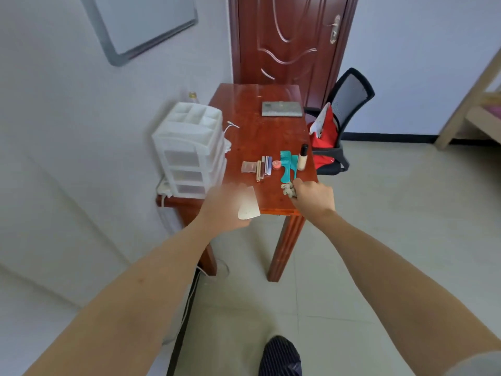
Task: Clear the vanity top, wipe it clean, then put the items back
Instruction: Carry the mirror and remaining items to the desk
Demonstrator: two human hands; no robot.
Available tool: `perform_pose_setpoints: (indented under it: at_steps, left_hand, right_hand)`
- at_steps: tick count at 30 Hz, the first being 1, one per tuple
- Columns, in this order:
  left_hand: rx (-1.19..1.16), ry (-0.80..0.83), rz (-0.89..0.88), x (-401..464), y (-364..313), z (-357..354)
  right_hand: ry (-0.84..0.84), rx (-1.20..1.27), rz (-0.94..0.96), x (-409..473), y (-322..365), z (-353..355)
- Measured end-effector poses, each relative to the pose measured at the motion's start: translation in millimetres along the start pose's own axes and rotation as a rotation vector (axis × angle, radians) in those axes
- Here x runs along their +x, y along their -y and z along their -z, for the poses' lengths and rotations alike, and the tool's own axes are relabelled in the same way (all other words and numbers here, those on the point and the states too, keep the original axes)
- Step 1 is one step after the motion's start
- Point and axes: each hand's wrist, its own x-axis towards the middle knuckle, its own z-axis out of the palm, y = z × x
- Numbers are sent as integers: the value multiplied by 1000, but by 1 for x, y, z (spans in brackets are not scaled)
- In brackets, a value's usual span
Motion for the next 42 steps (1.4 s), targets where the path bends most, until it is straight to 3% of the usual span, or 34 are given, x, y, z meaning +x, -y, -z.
perform_pose_setpoints:
  at_steps: [12,19,25,31,37,42]
  left_hand:
    - [-116,129,-9,139,35,-107]
    - [-161,420,-5,172,45,-167]
    - [-220,533,-43,197,55,-209]
    - [-305,502,-114,214,69,-233]
    - [-375,450,-177,209,78,-250]
    - [-397,256,-164,186,76,-258]
  right_hand:
    - [139,4,38,137,-27,-94]
    - [296,91,126,179,-23,-157]
    - [364,93,129,210,-17,-196]
    - [387,221,139,218,-15,-225]
    - [268,262,239,178,-19,-241]
    - [278,206,346,159,-30,-243]
